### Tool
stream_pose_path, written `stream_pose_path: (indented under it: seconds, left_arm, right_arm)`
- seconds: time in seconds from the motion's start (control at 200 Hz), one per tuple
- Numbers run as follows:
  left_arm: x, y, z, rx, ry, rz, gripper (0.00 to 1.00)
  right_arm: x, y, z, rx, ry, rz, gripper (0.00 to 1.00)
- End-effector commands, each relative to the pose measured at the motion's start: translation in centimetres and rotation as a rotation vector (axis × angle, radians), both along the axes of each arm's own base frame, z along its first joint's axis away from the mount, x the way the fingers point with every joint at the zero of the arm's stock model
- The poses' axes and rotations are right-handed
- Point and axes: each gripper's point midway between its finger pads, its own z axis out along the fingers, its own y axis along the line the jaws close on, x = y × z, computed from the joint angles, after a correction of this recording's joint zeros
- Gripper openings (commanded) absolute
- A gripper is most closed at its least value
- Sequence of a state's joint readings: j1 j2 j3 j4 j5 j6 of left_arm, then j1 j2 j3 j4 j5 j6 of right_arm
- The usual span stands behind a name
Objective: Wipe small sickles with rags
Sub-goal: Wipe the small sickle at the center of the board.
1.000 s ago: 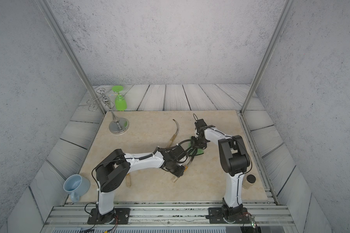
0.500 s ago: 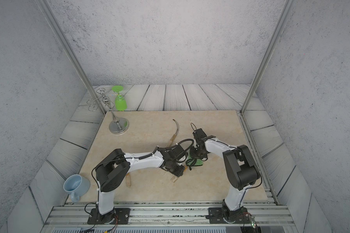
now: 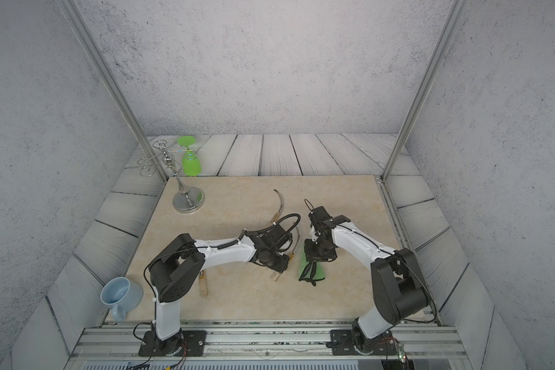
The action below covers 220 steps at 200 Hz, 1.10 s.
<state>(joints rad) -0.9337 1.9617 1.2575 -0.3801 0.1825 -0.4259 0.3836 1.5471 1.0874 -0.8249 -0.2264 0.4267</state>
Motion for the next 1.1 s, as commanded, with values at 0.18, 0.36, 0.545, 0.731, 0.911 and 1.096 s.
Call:
stream_pose_path:
  seconds: [0.18,0.36,0.545,0.731,0.911,1.096]
  left_arm:
    - [-1.9,-0.1,-0.9,-0.007,0.039,-0.007,0.0]
    - [-4.4,-0.9,-1.0,0.008,0.059,-0.077,0.0]
    - [-5.5,-0.4,-1.8,0.037,0.075,-0.088,0.0]
    - [-5.5,-0.6,-1.4,0.025,0.067,-0.081,0.0]
    - [-5.3,-0.7,-1.2,0.017,0.063,-0.076,0.0]
    - [-4.8,-0.9,-0.8,0.02,0.041,-0.069,0.0]
  right_arm:
    - [8.7,-0.9,7.0,0.036,-0.208,-0.066,0.27]
    - [12.8,0.3,5.3,0.021,-0.172,-0.05,0.27]
    - [15.6,0.9,1.7,-0.015,-0.112,-0.047,0.27]
    - [16.6,1.4,-2.8,-0.03,-0.013,-0.044,0.27]
    - [15.4,0.6,-6.2,-0.08,0.073,-0.046,0.27]
    - [12.7,-0.2,-7.9,-0.119,0.134,-0.025,0.28]
